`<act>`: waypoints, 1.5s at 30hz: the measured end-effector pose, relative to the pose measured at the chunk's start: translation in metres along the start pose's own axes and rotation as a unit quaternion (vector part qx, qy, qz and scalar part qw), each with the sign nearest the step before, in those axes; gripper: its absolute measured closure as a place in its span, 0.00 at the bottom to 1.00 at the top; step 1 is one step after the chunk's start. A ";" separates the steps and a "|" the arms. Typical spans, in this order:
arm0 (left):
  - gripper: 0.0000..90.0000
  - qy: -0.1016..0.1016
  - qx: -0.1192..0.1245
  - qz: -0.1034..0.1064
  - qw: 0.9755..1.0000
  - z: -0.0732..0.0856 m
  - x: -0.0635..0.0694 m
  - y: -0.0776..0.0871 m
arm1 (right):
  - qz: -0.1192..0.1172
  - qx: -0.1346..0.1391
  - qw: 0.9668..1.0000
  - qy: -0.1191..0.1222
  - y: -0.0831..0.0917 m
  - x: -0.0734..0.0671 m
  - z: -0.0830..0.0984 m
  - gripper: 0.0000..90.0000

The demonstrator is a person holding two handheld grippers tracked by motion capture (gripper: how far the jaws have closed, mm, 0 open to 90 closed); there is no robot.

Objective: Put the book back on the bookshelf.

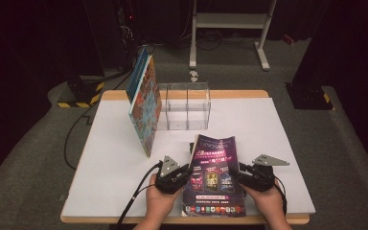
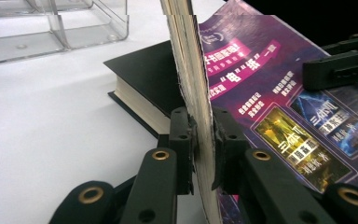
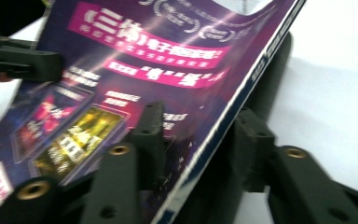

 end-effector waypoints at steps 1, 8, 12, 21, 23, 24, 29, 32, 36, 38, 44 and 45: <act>0.89 0.001 0.002 -0.001 1.000 -0.001 0.000 0.001 | 0.002 0.000 1.000 0.004 0.000 -0.002 -0.001 0.71; 0.90 0.002 0.016 -0.001 1.000 -0.008 -0.003 0.011 | -0.004 0.011 1.000 0.009 0.002 -0.012 -0.009 0.76; 0.90 0.005 0.023 -0.005 1.000 -0.012 -0.007 0.017 | -0.010 0.010 1.000 0.010 -0.001 -0.017 -0.014 0.77; 0.91 0.012 0.035 -0.024 0.999 -0.021 -0.029 0.035 | -0.018 0.000 1.000 0.020 -0.018 -0.034 -0.031 0.78; 0.92 0.011 0.037 -0.029 0.999 -0.023 -0.036 0.040 | -0.023 0.001 1.000 0.020 -0.026 -0.041 -0.036 0.79; 0.92 0.011 0.038 -0.031 0.999 -0.024 -0.039 0.041 | -0.024 0.001 1.000 0.020 -0.029 -0.043 -0.038 0.79; 0.92 0.007 0.043 -0.045 0.998 -0.029 -0.060 0.054 | -0.035 0.003 0.999 0.018 -0.048 -0.058 -0.045 0.79; 0.93 0.009 0.047 -0.052 0.997 -0.031 -0.071 0.061 | -0.039 0.003 0.999 0.018 -0.059 -0.067 -0.048 0.79; 0.93 0.011 0.055 -0.059 0.997 -0.033 -0.080 0.068 | -0.042 0.003 0.999 0.022 -0.071 -0.076 -0.052 0.80; 0.93 0.013 0.063 -0.064 0.996 -0.036 -0.087 0.074 | -0.043 0.004 0.999 0.027 -0.078 -0.084 -0.056 0.81; 0.93 0.009 0.079 -0.072 0.994 -0.044 -0.090 0.081 | -0.048 0.017 0.998 0.031 -0.081 -0.091 -0.064 0.84; 0.93 0.008 0.082 -0.073 0.994 -0.045 -0.089 0.081 | -0.048 0.019 0.998 0.030 -0.081 -0.092 -0.065 0.84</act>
Point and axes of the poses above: each handheld gripper's, and its own axes: y roughly backward along the jaws, z roughly out of its underside, x roughly to its right, the point moved 8 cm from there along -y, roughly forward along the jaws, and after that the axes turned 7 degrees about x, right-handed, at the moved point
